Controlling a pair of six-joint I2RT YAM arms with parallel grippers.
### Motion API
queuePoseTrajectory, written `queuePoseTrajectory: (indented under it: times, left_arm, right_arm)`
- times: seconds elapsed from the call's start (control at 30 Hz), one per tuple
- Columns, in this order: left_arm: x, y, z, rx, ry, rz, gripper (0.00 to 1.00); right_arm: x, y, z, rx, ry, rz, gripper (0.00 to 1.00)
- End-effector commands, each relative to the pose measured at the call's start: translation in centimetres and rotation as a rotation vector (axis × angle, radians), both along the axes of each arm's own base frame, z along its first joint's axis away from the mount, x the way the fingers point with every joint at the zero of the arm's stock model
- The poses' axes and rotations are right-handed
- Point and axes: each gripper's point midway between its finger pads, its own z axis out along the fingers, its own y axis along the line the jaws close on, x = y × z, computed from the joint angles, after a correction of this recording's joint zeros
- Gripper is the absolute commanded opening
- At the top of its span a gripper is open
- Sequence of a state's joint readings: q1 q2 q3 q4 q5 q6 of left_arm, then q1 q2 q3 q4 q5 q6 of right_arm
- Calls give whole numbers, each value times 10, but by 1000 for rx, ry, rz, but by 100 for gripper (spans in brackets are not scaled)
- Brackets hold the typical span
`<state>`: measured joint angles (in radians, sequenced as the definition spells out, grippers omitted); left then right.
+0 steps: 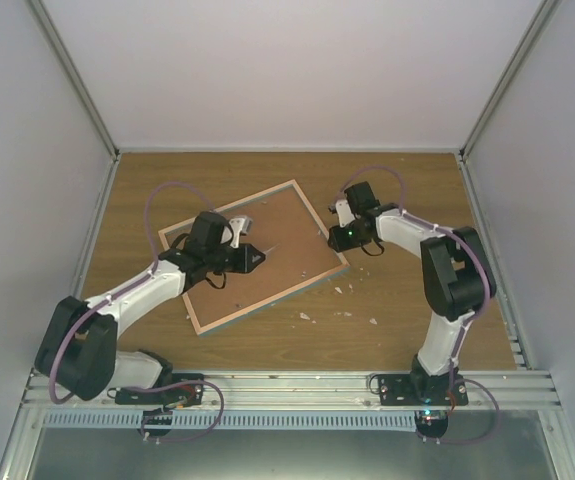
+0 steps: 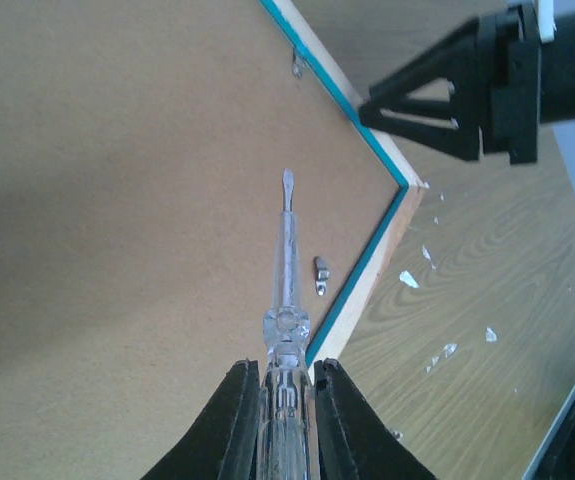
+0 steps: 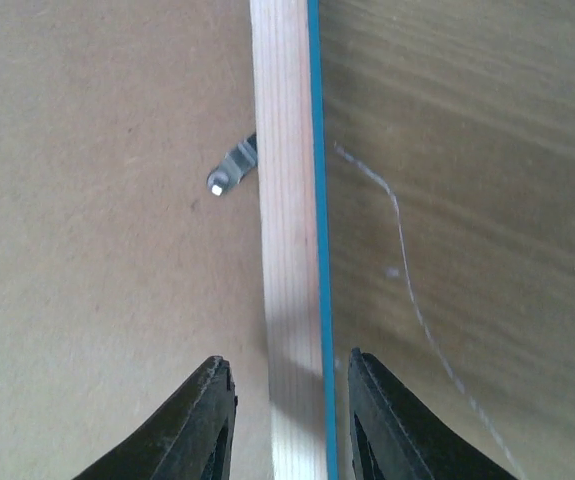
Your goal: Take the photo out of the frame
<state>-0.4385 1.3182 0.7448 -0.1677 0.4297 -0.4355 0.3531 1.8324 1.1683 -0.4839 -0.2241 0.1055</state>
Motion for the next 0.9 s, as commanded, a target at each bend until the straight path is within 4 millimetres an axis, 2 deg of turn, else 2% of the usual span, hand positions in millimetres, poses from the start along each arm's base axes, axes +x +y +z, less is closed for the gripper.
queuePoseTrajectory:
  times: [0.0,0.1,0.23,0.37,0.53,0.7,0.87]
  left_arm:
    - [5,-22,11,-29,-52,-61,1]
    - [4,-31,9,-21,-53,-80,1]
    - [4,-38,4,-4,-46,-94,1]
    - [5,-47,-1,5,-38,-111,1]
    - [6,-63,-8,18,-31,-146,0]
    - [4,-79,-14,30,-24,-186,0]
    - [2,-99,-20,43,-16,-227,0]
  right_arm:
    - [18,9,-10,12,-9,38,32]
    - [21,13,-18,16,4,39,29]
    - [16,11,-24,15,24,20,20]
    - [-1,7,-21,24,41,-15,14]
    - [-27,7,-20,65,74,-107,1]
    - [-45,5,-19,91,84,-214,1]
    - [-57,19,-13,140,63,-236,0]
